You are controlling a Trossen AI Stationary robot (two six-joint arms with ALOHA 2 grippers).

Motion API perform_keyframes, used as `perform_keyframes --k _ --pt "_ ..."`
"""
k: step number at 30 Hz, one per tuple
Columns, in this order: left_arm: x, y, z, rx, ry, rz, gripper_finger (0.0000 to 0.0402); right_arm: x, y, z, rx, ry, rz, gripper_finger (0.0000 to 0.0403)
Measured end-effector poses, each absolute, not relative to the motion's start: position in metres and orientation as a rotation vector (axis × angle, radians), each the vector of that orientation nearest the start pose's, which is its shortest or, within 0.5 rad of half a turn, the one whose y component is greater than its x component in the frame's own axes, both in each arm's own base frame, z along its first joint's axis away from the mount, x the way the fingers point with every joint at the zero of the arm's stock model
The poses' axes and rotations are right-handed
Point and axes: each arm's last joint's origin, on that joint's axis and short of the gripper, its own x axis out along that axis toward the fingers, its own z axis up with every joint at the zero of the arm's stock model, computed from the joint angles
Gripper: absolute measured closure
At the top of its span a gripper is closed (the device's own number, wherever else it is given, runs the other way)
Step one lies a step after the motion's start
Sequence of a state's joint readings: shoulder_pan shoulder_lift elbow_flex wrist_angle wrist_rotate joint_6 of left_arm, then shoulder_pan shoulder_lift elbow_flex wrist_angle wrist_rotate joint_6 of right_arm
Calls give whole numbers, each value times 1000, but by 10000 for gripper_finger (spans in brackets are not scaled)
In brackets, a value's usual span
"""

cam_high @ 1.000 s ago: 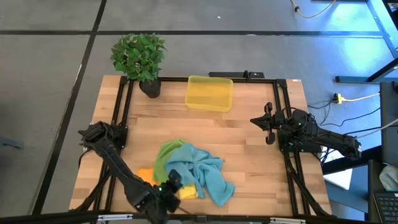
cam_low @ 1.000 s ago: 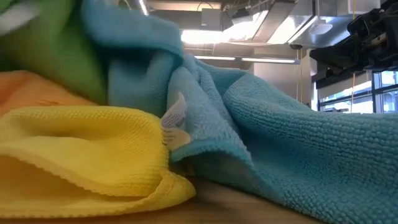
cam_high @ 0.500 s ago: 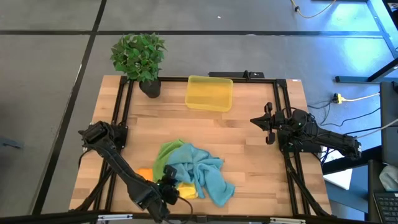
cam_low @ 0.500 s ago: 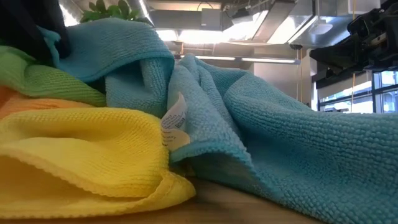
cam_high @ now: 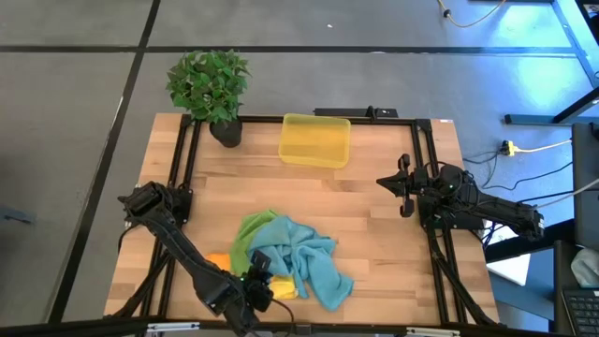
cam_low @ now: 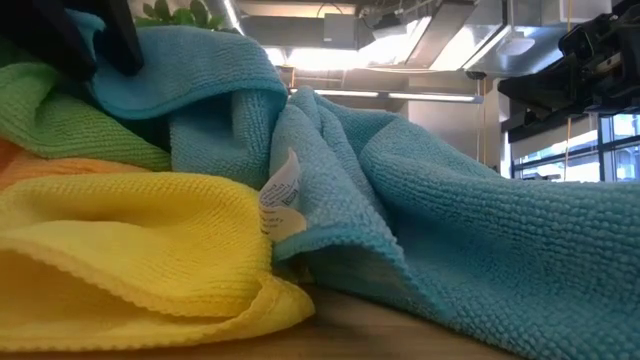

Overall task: Fold microfiber towels
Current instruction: Fold the left blue microfiber towel

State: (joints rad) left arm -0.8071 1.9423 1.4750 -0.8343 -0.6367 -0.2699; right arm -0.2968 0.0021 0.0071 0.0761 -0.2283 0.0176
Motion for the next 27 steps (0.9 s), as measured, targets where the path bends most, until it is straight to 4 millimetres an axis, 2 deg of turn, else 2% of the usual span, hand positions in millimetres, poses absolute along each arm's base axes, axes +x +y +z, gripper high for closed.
perform_keyframes --k 10,19,27 --pt "279 -267 205 605 970 -9 316 94 -22 173 -3 -79 -68 392" --pt "286 -276 229 553 916 -25 317 94 -22 173 -3 -79 -68 392" --pt "280 -273 227 587 980 -40 338 94 -22 173 -3 -79 -68 392"
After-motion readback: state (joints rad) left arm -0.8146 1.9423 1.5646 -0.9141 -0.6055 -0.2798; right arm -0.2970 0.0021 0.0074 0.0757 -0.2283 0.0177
